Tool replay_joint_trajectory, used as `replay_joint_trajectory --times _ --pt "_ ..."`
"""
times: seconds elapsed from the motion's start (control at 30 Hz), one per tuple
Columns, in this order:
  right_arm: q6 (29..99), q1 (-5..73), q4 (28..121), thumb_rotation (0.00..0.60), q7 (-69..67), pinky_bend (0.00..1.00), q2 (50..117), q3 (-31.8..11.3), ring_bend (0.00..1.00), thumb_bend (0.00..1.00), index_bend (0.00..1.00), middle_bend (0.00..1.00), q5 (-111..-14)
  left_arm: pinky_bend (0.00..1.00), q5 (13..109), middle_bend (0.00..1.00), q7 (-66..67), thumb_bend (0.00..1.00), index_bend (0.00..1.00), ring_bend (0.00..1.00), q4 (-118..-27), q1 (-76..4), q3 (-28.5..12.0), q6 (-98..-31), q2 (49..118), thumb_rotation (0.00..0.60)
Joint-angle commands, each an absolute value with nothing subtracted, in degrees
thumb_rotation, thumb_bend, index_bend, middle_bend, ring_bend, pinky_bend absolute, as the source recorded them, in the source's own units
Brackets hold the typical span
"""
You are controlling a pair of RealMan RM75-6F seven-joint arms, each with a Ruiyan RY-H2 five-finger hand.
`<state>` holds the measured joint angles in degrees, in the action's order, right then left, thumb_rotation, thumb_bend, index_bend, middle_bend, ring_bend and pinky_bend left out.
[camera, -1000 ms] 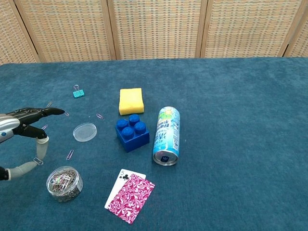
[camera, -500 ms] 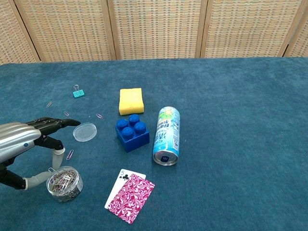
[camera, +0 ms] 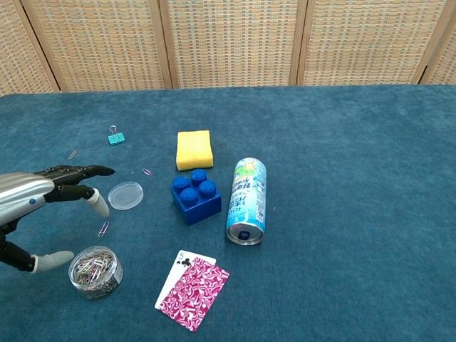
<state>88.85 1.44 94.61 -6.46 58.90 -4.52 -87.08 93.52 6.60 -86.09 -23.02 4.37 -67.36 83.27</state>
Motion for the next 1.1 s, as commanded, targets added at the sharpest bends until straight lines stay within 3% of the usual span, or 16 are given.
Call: replay_joint_trajectory --times 0.03,0.33,0.7,1.1 --pt "88.89 1.43 94.65 0.600 -6.45 0.00 58.90 -4.53 0.00 0.00 0.01 0.00 -87.08 0.00 92.77 0.00 5.24 0.32 0.32 0.00 -85.92 -23.00 3.31 -68.31 82.31 0.600" --pt "88.52 1.62 94.65 0.600 -6.09 0.00 59.02 -4.51 0.00 0.00 0.01 0.00 -87.01 0.00 84.31 0.00 1.63 0.33 0.36 0.00 -80.16 -25.05 -2.71 -64.99 80.12 0.600" --pt "87.64 1.99 94.66 0.600 -5.27 0.00 59.34 -4.80 0.00 0.00 0.01 0.00 -85.97 0.00 75.07 0.00 2.77 0.65 0.40 0.00 -70.91 -29.48 -5.98 -54.67 83.80 0.600" --pt "86.85 2.32 94.56 0.600 -5.09 0.00 59.45 -4.89 0.00 0.00 0.01 0.00 -85.37 0.00 71.15 0.00 3.44 0.70 0.41 0.00 -65.63 -30.88 -6.90 -51.54 86.84 0.600"
